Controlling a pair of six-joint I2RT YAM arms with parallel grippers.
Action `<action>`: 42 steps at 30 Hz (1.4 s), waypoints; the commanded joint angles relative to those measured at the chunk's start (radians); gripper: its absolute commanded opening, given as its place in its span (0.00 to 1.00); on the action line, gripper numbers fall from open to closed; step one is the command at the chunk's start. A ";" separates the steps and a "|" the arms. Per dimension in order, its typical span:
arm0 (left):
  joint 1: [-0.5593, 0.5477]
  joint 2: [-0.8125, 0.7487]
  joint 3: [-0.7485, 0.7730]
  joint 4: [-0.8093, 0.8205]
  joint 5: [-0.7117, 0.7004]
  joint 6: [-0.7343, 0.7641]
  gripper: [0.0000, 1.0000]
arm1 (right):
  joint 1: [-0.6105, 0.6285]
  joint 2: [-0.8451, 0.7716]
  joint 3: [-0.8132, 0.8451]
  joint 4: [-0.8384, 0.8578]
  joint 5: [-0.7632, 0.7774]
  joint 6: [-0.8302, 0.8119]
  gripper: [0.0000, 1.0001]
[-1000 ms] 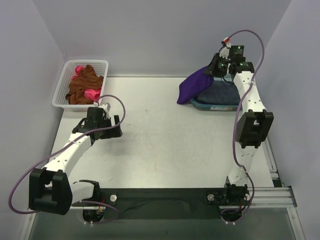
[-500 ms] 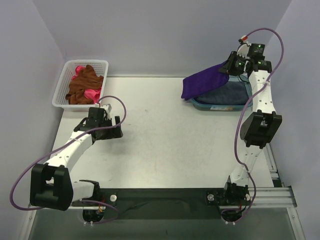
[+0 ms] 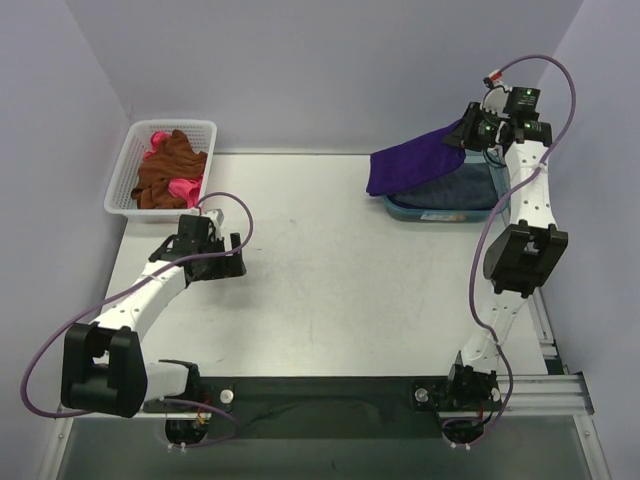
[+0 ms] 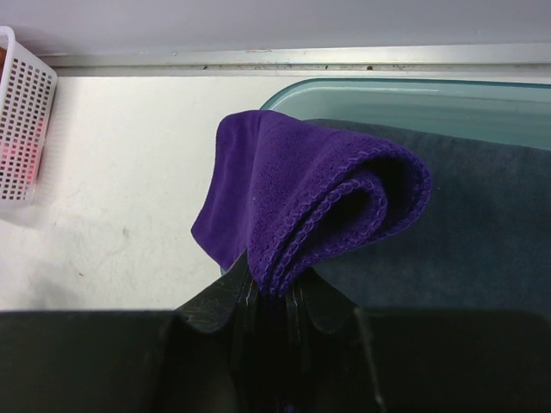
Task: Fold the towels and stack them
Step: Neatly place the folded towel into the bin
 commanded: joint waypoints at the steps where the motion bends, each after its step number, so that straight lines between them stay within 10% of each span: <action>1: 0.007 0.006 0.029 0.029 0.000 0.008 0.97 | -0.024 -0.019 0.042 0.003 -0.041 -0.022 0.00; 23: 0.007 0.017 0.027 0.027 0.014 0.007 0.98 | -0.058 0.045 0.027 0.001 -0.044 -0.051 0.06; 42: 0.007 0.056 0.035 0.027 0.043 0.008 0.98 | -0.056 0.141 -0.025 0.006 0.270 -0.225 0.07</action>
